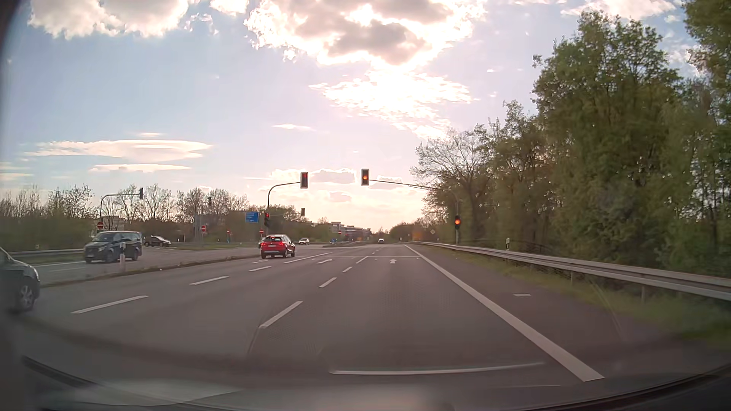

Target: Follow the waypoints while adhering to traffic rules and regulations

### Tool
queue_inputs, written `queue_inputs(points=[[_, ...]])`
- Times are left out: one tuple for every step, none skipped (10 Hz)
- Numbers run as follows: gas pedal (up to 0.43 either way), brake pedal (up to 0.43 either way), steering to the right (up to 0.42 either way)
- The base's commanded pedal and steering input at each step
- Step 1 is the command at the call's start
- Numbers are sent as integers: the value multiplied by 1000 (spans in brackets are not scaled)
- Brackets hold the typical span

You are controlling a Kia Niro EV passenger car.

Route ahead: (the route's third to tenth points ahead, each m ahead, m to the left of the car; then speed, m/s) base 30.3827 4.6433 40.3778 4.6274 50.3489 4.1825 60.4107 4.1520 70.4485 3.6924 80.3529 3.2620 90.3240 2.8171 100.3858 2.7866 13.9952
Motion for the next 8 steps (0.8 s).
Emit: queue_inputs(points=[[28,0,1],[39,0,1],[59,0,1],[98,0,1],[98,0,1],[98,0,1],[98,0,1],[110,0,1]])
